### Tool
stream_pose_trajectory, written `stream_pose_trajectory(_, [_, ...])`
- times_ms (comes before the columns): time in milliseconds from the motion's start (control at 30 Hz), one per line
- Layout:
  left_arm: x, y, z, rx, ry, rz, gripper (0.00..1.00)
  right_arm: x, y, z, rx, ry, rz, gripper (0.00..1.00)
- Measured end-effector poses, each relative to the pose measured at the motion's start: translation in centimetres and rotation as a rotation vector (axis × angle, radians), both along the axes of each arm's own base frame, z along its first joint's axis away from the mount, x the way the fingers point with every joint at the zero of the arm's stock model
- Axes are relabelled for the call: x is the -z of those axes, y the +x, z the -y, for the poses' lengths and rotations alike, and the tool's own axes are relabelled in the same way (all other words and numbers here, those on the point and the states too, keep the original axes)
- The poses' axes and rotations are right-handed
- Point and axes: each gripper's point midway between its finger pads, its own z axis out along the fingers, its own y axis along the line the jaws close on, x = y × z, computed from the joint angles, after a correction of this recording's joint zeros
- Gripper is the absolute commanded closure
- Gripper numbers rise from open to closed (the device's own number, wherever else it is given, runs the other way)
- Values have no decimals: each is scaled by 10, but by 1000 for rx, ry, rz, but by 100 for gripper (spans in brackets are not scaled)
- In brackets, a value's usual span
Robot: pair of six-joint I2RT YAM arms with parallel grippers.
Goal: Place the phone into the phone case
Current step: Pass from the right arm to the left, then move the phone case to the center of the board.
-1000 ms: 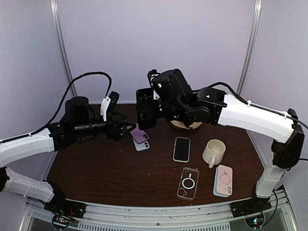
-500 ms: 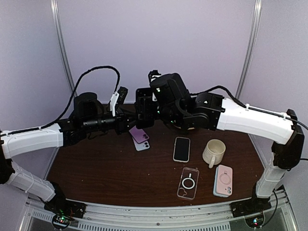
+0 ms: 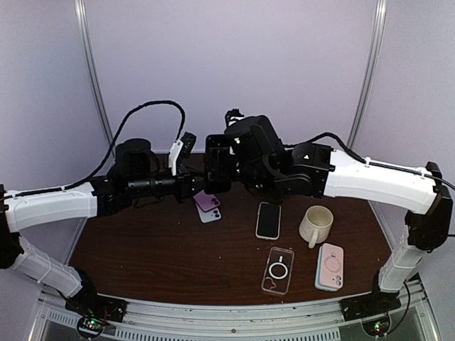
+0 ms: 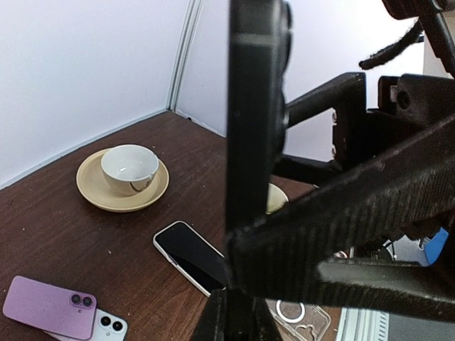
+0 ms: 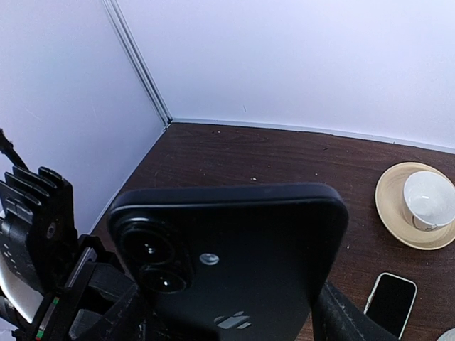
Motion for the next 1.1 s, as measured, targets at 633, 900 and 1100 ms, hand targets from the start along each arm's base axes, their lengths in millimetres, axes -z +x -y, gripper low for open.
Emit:
stream_pose_trajectory(633, [74,34,-100,-380,456,-192,100,111,-43,104,154,-310,-287,14])
stream_pose_trajectory(900, [49,25,-121,-426,447,-107,100,201,-80,147,261,-505,-507,20])
stream_pose_trajectory(1100, [47,24,-121,-412,434,-112,100,257,-114,149,285,-582,-622,23])
